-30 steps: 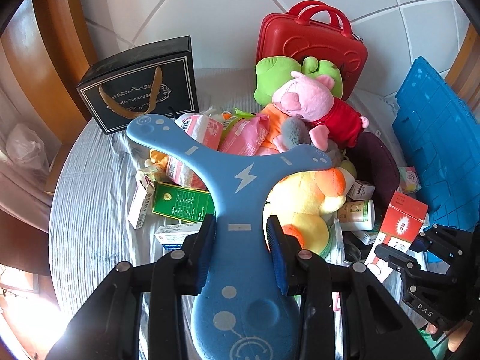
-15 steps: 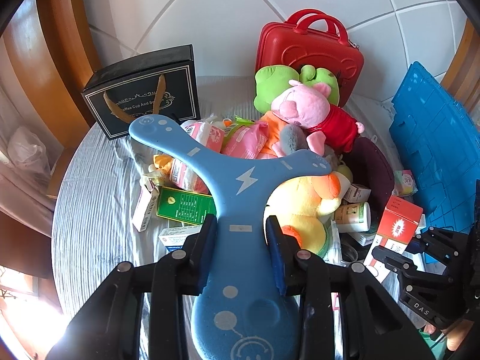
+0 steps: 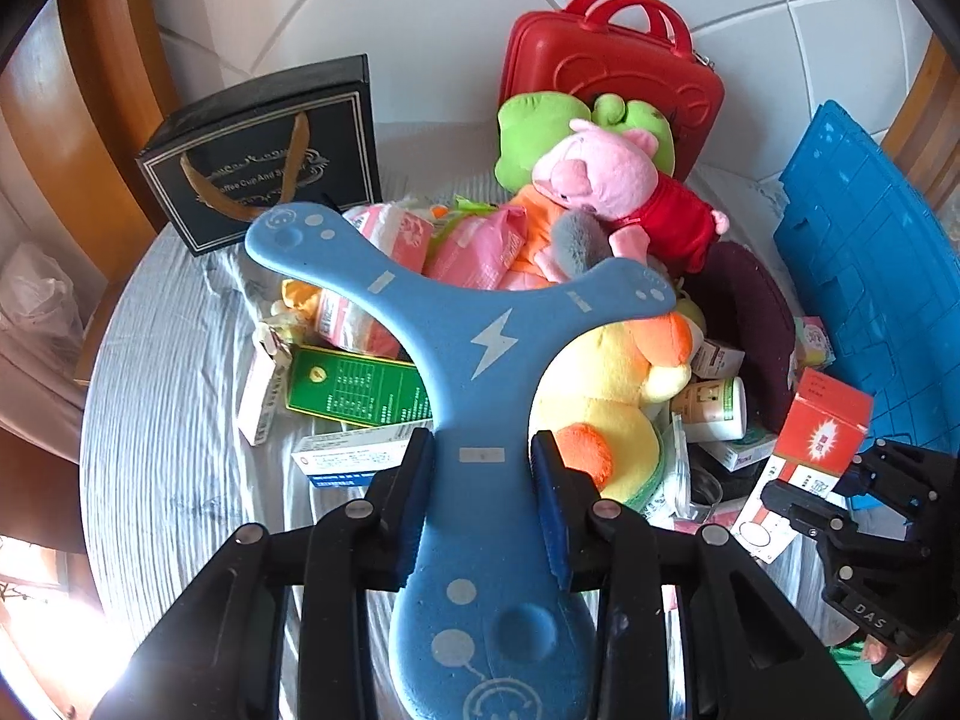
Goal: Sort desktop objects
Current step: 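Lift and carry the boomerang and red box with both tools over the blue crate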
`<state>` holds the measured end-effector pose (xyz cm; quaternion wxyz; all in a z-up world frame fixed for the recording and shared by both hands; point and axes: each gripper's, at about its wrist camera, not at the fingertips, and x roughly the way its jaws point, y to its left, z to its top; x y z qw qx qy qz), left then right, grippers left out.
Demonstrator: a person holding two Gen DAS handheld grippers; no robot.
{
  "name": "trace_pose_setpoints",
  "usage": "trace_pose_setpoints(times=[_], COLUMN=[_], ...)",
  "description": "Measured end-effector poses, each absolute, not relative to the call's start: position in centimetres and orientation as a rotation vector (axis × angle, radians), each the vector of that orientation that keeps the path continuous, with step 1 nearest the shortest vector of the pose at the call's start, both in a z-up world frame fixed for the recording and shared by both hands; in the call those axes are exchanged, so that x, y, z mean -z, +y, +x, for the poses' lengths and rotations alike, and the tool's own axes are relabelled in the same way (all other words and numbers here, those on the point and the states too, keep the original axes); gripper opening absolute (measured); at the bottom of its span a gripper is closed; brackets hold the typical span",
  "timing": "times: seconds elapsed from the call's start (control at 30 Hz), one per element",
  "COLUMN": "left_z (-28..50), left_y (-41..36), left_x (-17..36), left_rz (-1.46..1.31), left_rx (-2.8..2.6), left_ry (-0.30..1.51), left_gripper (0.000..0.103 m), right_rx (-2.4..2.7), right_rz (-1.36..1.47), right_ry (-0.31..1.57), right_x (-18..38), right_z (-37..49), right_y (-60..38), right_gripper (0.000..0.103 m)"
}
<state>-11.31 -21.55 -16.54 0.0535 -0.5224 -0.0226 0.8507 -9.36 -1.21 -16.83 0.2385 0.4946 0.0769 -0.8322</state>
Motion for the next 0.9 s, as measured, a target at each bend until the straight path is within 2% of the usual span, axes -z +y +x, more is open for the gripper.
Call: trace_pose_setpoints(times=[0.23, 0.4, 0.53, 0.6, 0.63, 0.9], left_z=[-13.5, -14.9, -16.0, -16.3, -16.4, -15.4], left_y=[-19.0, -18.0, -17.7, -17.6, -17.7, -18.3], left_x=[22.0, 23.2, 23.9, 23.9, 23.8, 21.6], left_rz=[-1.609, -1.602, -1.641, -1.649, -1.653, -1.628], left_rx=[-2.474, -2.455, -2.476, -2.466, -2.453, -2.484], left_ry=[-0.043, -0.044, -0.009, -0.013, -0.029, -0.045], left_gripper=[0.032, 0.032, 0.051, 0.049, 0.033, 0.032], right_rx=[2.28, 2.29, 2.287, 2.285, 2.285, 2.297], right_rz=[1.384, 1.407, 1.418, 1.42, 1.421, 1.414], right_ry=[0.22, 0.213, 0.211, 0.211, 0.211, 0.209], right_x=[17.5, 17.9, 18.4, 18.5, 18.6, 18.3], right_z=[-9.1, -9.3, -9.5, -9.6, -9.6, -10.3], right_y=[-0.7, 0.0, 0.0, 0.0, 0.1, 0.6], right_gripper=[0.025, 0.025, 0.025, 0.025, 0.025, 0.025])
